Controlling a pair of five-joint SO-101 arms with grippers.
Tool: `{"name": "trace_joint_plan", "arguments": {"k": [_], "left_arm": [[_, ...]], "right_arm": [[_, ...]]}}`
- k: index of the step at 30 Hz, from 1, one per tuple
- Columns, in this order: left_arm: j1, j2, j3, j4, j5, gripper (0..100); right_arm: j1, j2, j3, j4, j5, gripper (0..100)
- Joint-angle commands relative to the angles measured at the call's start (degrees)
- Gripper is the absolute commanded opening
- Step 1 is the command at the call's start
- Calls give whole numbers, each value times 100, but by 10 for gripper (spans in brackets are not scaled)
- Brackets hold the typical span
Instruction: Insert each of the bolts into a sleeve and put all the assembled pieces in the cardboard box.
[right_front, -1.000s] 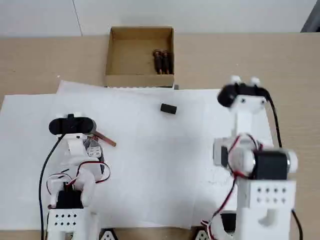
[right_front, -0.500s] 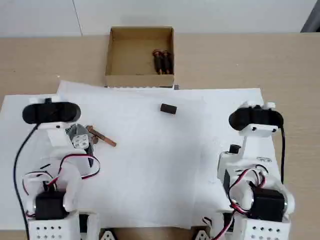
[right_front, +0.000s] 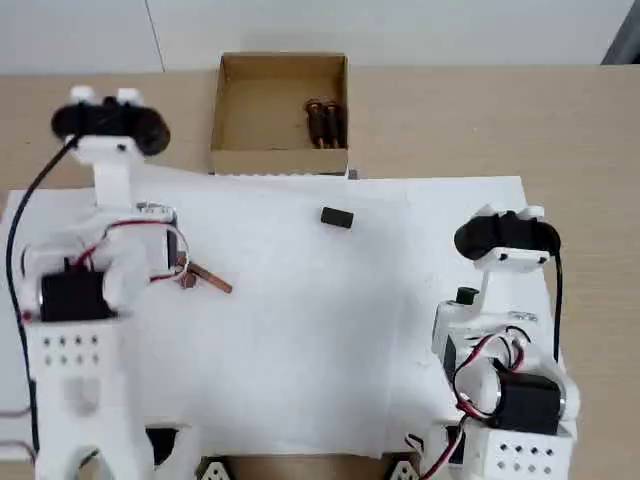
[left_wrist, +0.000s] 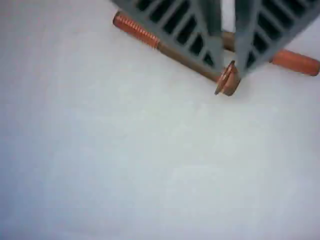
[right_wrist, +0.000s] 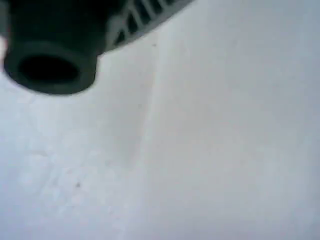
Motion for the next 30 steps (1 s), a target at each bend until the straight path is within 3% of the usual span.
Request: {"name": "trace_joint_plan", "arguments": {"k": [1,10,21,30], "left_arm": [[-35,501,-541,440,-668,7],[-35,1240,-541,1512,-3332,6],[-167,1626,-541,1662,-6505,7],[-316,2330,-558,1662,-8440,8]], "right_arm": [[75,-66,-26,-163,-53,3],[84,-66,-9,-171,-53,3],[567,-66,413,-602,-44,3],[629,-66,413,-629,-35,3]]}}
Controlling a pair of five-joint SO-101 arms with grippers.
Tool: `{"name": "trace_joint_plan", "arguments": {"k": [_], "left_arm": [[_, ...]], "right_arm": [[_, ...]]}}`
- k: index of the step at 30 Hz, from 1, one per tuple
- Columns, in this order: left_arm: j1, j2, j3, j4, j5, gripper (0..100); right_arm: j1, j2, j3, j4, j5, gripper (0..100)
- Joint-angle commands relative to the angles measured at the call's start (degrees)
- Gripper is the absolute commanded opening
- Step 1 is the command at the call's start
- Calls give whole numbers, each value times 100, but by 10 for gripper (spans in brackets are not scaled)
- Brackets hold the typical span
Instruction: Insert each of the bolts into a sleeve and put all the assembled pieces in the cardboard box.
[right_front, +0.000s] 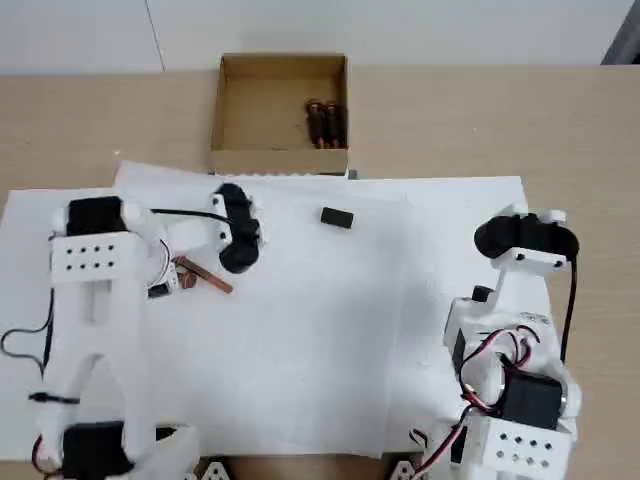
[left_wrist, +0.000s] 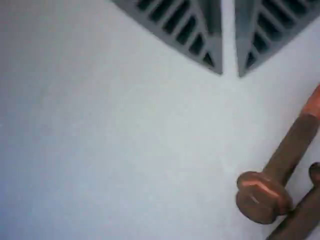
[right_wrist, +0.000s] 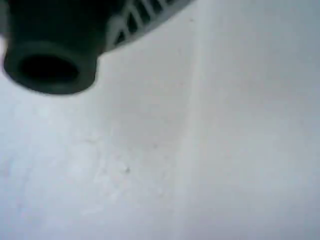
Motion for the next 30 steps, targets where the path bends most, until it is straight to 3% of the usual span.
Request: {"name": "trace_joint_plan", "arguments": {"k": [1,5,11,23,30], "left_arm": [[-26,202,-259,35,-1073,8],[9,457,-259,26,-1477,35],[0,545,-268,-343,-1530,98],[-35,1081,-242,-1116,-1767,98],[-35,1626,-673,-1152,-1820,98]], "right_arm": [[57,-66,-26,-110,-35,3],[57,-57,-26,-110,-35,3],[57,-22,-26,-110,-35,3],[57,-22,-26,-119,-18,3],[57,-22,-26,-119,-18,3]]}}
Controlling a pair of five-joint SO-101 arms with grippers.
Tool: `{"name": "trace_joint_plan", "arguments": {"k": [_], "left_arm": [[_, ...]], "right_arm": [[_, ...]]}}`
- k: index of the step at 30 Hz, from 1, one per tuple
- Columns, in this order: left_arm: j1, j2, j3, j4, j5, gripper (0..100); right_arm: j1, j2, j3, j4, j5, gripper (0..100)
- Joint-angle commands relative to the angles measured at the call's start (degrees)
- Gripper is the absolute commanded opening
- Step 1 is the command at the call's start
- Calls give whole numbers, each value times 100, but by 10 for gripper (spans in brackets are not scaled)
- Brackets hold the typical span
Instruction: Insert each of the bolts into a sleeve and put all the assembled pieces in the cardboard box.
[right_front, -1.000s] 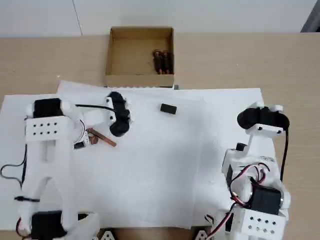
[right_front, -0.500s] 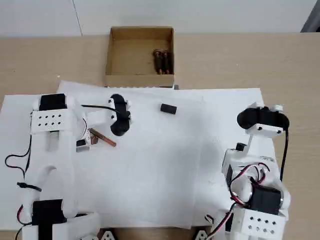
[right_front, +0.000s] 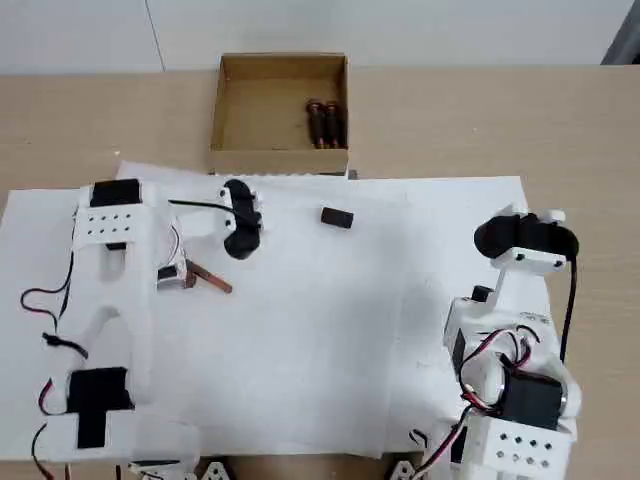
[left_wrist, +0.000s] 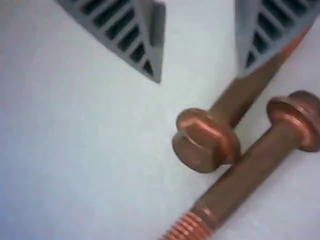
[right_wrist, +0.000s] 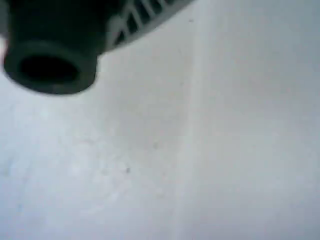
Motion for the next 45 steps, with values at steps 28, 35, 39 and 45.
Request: {"name": "trace_joint_plan", "arguments": {"k": [28,35,39,45], "left_arm": [[-369,756,-585,-62,-2004,98],[-273,949,-629,-229,-2004,98],[-255,1354,-901,-193,-2004,98],[-185,1644,-1051,-211,-1978,98]], "right_arm": [[57,-48,-26,-110,-35,3],[57,-57,-26,-110,-35,3],[57,-57,-26,-110,-35,3],[57,-57,-26,-110,-35,3]]}}
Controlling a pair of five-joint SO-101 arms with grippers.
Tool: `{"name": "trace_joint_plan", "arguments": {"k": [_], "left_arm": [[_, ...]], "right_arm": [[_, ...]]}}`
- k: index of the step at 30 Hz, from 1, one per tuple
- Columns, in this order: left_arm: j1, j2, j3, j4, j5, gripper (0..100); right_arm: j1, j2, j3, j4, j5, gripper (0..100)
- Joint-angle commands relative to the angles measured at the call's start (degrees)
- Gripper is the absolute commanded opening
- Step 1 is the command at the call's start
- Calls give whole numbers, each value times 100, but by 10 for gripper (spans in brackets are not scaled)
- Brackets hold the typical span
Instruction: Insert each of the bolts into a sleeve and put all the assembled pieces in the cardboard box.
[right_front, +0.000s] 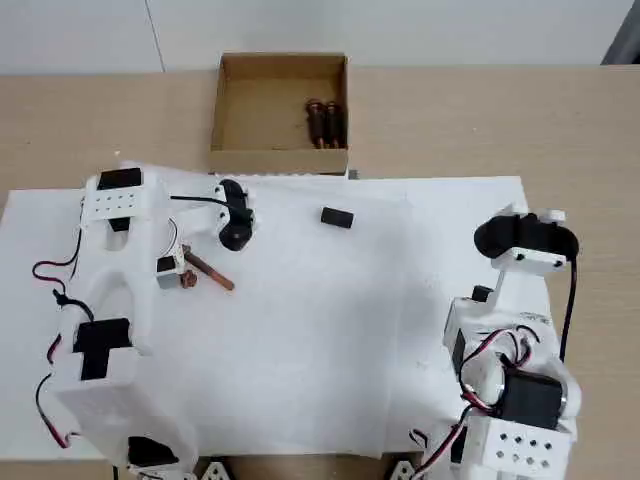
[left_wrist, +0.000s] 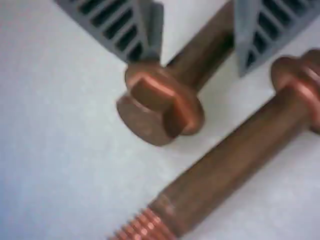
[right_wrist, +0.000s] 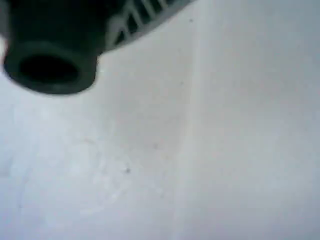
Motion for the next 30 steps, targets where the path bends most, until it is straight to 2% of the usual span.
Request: {"name": "trace_joint_plan", "arguments": {"k": [1,21,25,30], "left_arm": [[53,26,-207,-97,-1890,98],[237,545,-57,220,-1626,73],[343,536,-338,826,-1626,5],[554,536,-1007,1688,-1248,5]], "right_arm": [[57,-57,-26,-110,-35,3],[57,-57,-26,-101,-35,3],[57,-57,-26,-101,-35,3],[40,-66,-35,-110,-44,3]]}}
